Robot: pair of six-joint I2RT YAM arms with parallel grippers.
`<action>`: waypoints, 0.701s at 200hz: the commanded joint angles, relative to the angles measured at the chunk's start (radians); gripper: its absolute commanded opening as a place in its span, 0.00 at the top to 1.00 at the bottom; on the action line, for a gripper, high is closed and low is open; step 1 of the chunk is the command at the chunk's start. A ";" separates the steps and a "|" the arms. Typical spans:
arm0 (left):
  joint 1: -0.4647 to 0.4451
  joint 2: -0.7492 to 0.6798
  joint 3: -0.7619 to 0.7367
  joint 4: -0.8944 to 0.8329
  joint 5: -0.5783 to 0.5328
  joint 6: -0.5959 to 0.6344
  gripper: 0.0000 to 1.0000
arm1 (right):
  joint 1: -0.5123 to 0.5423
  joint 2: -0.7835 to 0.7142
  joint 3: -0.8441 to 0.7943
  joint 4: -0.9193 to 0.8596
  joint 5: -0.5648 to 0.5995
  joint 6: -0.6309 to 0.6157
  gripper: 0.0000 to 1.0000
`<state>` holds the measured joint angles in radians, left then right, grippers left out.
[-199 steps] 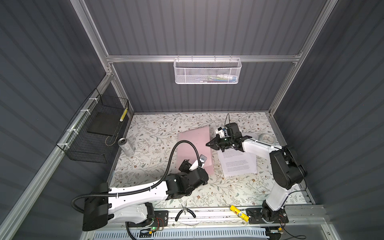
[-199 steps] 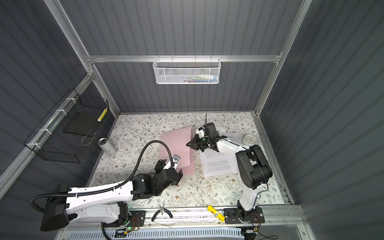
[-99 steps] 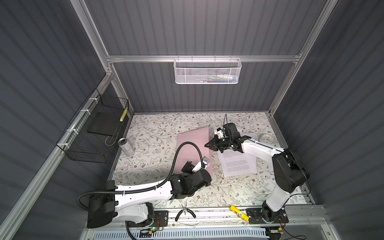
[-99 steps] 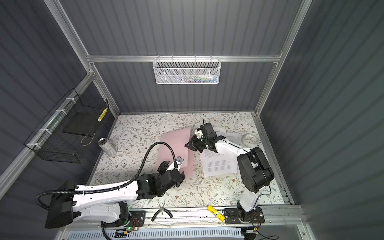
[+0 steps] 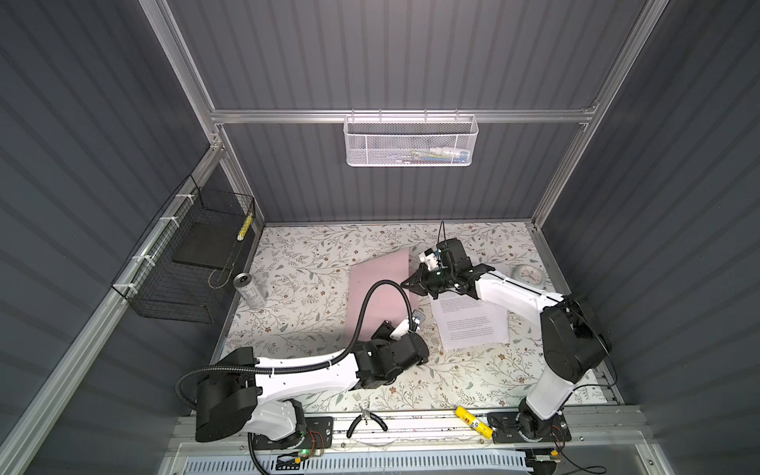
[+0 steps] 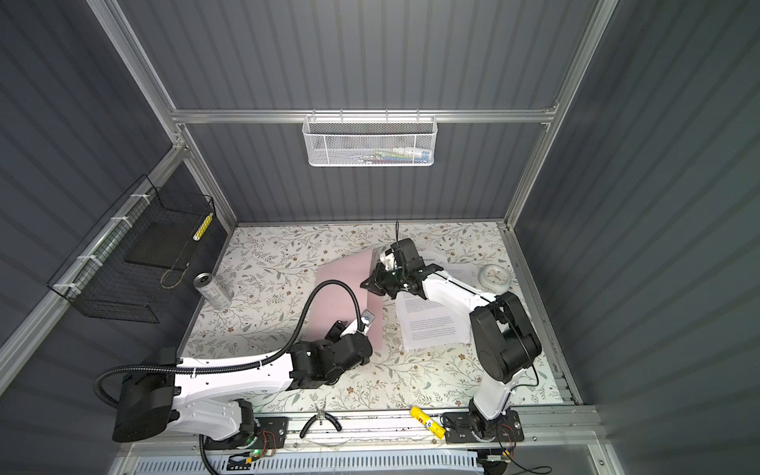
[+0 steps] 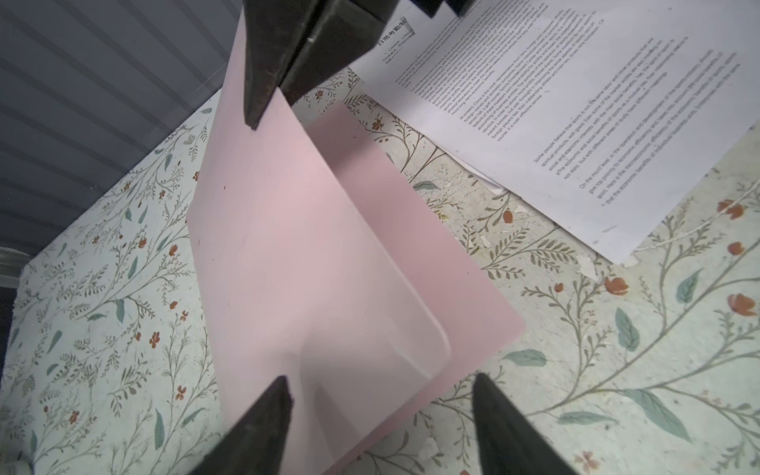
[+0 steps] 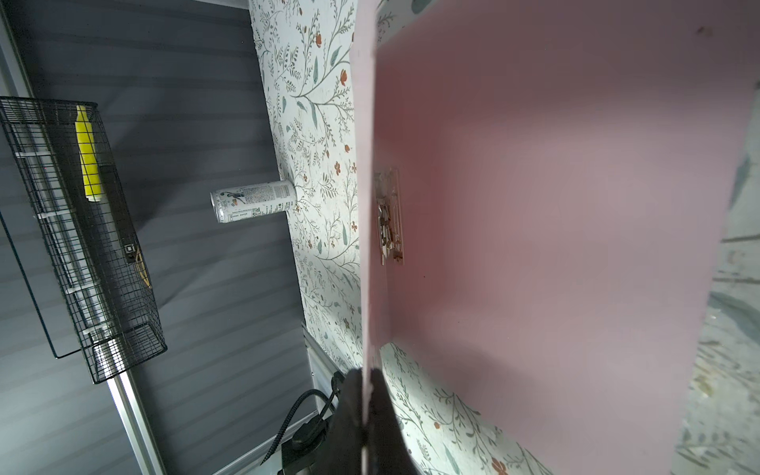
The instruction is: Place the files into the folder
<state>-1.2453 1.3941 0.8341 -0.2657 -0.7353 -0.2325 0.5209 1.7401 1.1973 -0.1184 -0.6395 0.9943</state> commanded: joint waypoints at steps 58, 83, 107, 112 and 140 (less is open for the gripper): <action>0.049 0.015 0.049 0.008 -0.019 0.036 1.00 | -0.001 -0.001 0.058 -0.019 -0.035 -0.020 1.00; 0.089 -0.020 0.036 0.042 0.013 0.012 1.00 | -0.031 0.061 0.188 -0.102 -0.103 -0.101 0.77; 0.115 -0.054 0.038 0.046 0.044 -0.014 1.00 | -0.068 0.097 0.304 -0.155 -0.124 -0.135 0.62; 0.119 -0.058 0.040 0.044 0.048 -0.017 1.00 | -0.074 0.103 0.325 -0.165 -0.123 -0.138 0.60; 0.145 -0.097 0.024 0.036 0.043 -0.061 1.00 | -0.127 0.130 0.436 -0.180 -0.152 -0.111 0.47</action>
<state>-1.1103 1.3350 0.8570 -0.2264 -0.7307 -0.2394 0.4385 1.8587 1.5433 -0.2764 -0.7364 0.8871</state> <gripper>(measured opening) 0.052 0.486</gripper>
